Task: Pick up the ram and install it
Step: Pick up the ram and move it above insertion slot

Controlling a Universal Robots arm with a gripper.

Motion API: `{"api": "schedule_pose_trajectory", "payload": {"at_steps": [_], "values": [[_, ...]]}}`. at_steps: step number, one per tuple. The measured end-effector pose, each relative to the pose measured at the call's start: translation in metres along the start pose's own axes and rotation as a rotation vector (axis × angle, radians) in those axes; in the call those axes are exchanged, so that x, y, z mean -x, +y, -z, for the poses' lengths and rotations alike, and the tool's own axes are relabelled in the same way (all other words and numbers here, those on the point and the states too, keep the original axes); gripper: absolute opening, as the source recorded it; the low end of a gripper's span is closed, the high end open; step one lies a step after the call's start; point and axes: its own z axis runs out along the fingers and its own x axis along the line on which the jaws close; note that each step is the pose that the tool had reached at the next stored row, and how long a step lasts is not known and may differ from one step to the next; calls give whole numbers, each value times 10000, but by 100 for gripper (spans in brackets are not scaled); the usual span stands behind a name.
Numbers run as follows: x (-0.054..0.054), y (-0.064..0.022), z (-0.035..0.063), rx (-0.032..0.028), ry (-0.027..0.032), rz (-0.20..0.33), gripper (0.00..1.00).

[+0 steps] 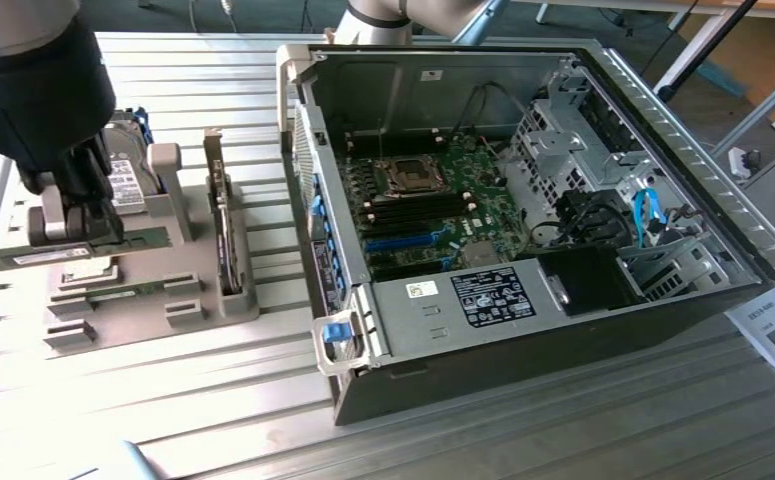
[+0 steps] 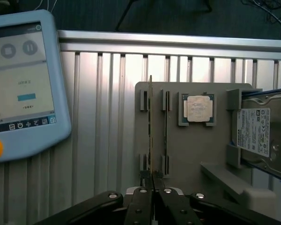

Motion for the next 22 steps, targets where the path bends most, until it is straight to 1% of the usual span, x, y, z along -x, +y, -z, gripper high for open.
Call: {"api": "schedule_pose_trajectory", "payload": {"at_steps": [12,17,22], "values": [[5,1,222,-1,-1,1,12],[6,3,277,-2,-1,0,12],[6,3,279,-1,-1,0,12]]}}
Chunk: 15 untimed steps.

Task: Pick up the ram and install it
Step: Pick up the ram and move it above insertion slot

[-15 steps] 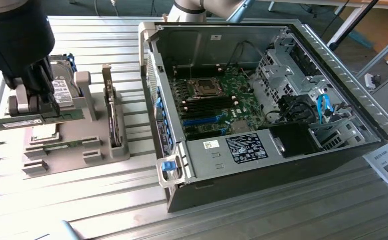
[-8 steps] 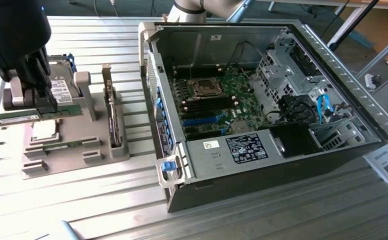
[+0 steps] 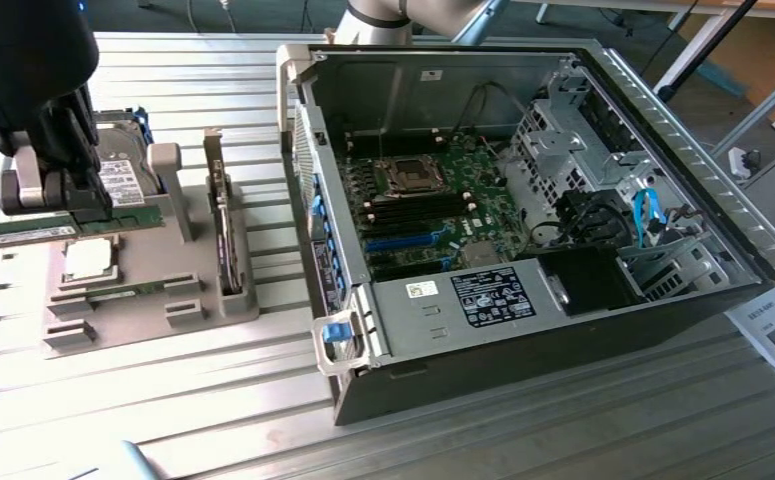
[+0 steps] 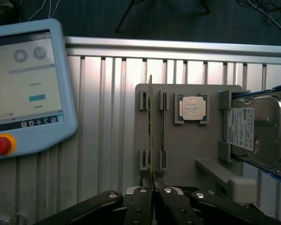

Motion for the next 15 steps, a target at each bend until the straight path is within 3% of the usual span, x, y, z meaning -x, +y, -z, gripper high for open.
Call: {"api": "schedule_pose_trajectory", "payload": {"at_steps": [2,6,15], "values": [[-8,-27,2,2,1,0,12],[-43,-213,7,9,0,-1,12],[-86,-457,15,19,-1,0,12]]}}
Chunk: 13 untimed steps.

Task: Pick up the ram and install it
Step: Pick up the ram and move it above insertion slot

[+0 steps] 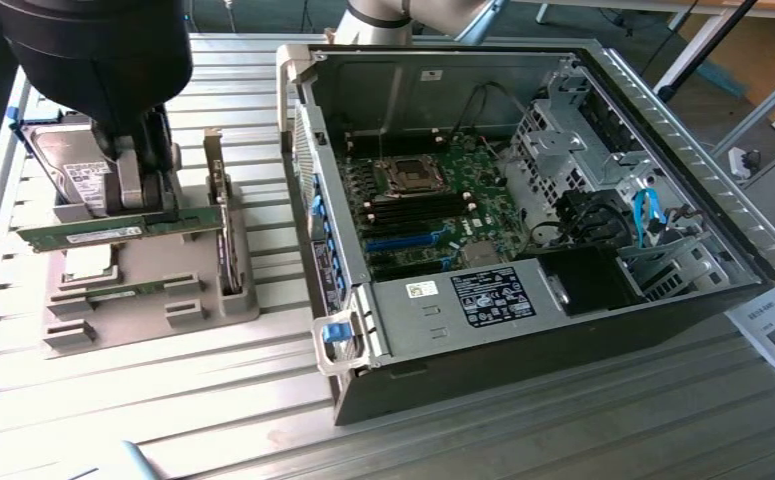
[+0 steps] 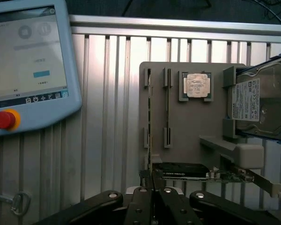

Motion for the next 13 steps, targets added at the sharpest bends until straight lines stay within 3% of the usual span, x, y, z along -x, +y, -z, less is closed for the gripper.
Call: {"api": "schedule_pose_trajectory", "payload": {"at_steps": [13], "values": [[-48,-282,9,19,-1,0,12]]}}
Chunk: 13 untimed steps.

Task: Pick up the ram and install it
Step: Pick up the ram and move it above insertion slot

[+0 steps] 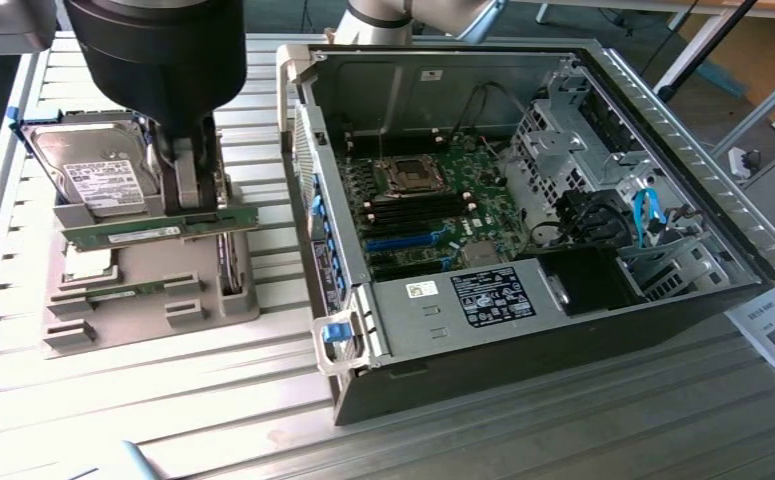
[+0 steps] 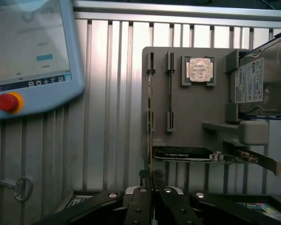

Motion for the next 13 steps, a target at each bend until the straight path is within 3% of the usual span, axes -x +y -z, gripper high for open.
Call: {"api": "schedule_pose_trajectory", "payload": {"at_steps": [6,13], "values": [[-20,-157,6,16,-1,0,12],[-20,-159,18,17,1,-1,12]]}}
